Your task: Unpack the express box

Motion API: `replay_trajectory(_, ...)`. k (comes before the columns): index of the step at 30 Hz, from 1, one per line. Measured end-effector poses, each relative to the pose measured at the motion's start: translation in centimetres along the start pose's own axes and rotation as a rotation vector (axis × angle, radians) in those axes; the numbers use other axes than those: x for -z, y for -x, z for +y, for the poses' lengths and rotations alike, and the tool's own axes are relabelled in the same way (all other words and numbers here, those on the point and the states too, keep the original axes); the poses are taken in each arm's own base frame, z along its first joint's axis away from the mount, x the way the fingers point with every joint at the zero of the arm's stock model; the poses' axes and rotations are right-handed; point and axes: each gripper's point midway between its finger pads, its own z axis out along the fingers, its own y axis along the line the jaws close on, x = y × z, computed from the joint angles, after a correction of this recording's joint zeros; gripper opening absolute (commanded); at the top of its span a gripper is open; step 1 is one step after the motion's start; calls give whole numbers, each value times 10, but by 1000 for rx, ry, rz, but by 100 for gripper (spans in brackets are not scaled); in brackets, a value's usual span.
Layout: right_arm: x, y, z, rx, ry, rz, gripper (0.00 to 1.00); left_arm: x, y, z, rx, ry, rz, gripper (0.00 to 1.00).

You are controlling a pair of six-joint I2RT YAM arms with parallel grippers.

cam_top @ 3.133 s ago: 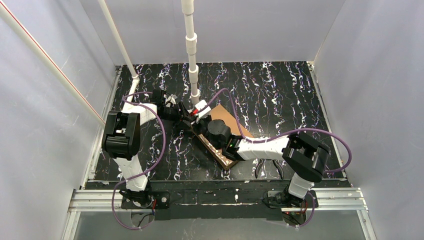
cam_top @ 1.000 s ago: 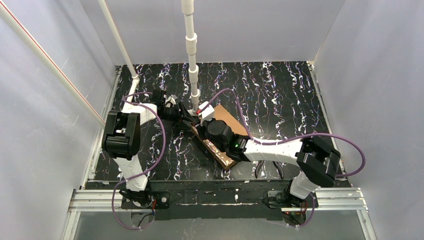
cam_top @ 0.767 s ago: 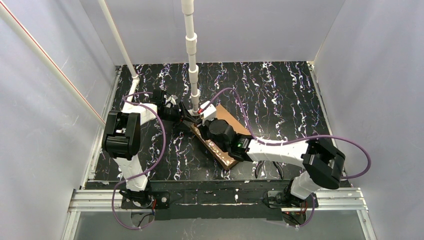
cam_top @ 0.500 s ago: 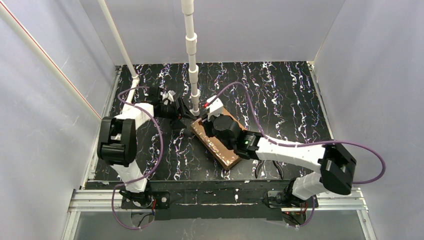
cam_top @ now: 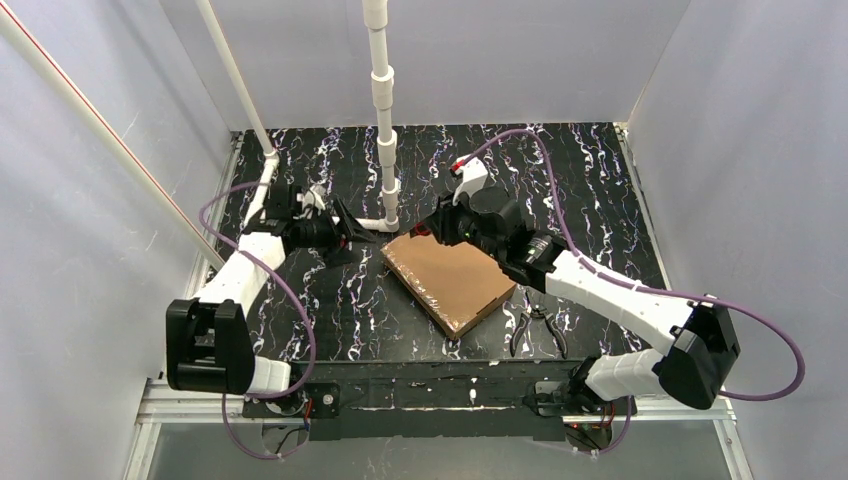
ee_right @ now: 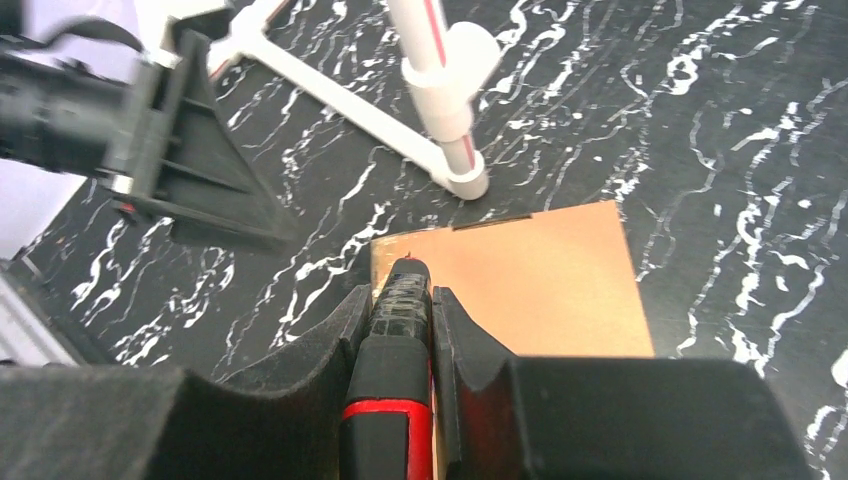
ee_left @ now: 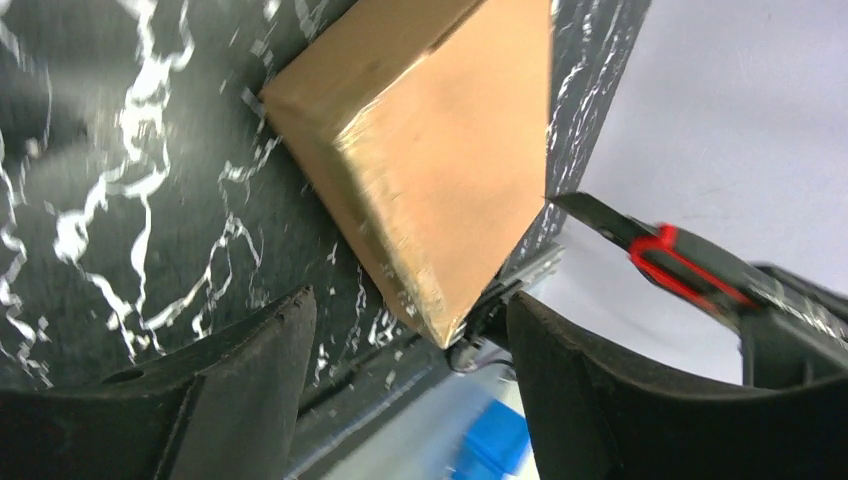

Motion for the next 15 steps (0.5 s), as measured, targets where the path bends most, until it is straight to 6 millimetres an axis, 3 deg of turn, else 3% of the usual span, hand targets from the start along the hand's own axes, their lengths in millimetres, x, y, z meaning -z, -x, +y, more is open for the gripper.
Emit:
replay_trajectory(6,-13,-14,14,9,53,57,1,-16,-26,28,199,45,94,67)
replay_trajectory(11,-22,-29,14,38,61,112,1,-17,-20,22,176,32,115,66)
replay_trajectory(15,-18,-26,12,69,63,86,1,-28,-5,22,130,45,145,65)
